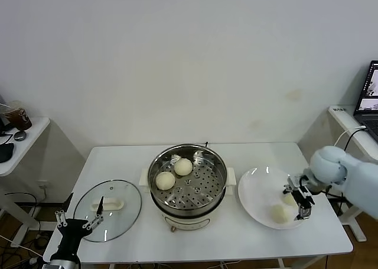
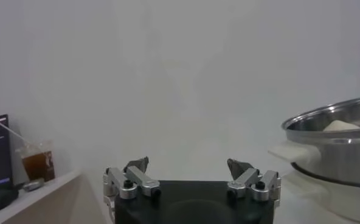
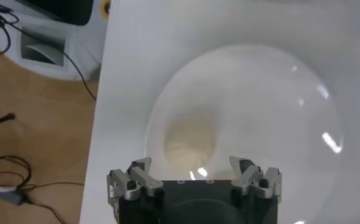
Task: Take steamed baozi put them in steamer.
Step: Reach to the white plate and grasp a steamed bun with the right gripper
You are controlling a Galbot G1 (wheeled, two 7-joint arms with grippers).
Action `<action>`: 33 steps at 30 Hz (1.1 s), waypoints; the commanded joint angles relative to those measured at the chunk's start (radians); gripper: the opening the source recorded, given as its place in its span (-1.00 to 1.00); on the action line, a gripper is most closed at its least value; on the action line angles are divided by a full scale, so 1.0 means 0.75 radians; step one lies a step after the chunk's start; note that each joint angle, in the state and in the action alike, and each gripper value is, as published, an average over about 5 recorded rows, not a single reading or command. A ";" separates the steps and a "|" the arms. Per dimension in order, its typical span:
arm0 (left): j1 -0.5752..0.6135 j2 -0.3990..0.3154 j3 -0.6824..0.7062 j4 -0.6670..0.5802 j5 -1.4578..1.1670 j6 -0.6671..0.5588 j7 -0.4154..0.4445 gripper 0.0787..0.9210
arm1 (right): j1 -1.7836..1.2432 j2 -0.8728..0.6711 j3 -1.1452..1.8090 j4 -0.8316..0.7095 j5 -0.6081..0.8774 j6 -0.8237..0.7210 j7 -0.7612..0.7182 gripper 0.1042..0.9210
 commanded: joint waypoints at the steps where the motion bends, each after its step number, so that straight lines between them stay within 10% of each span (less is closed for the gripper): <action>1: 0.005 -0.003 -0.005 -0.002 0.000 0.000 -0.001 0.77 | -0.175 0.047 0.123 -0.095 -0.075 0.021 0.025 0.71; 16: 0.005 -0.005 -0.018 0.006 0.000 -0.002 -0.002 0.77 | -0.173 0.158 0.123 -0.160 -0.076 0.005 0.068 0.66; 33: 0.004 -0.008 -0.021 0.003 0.002 -0.006 -0.003 0.77 | -0.081 0.140 0.126 -0.141 -0.063 -0.004 0.047 0.03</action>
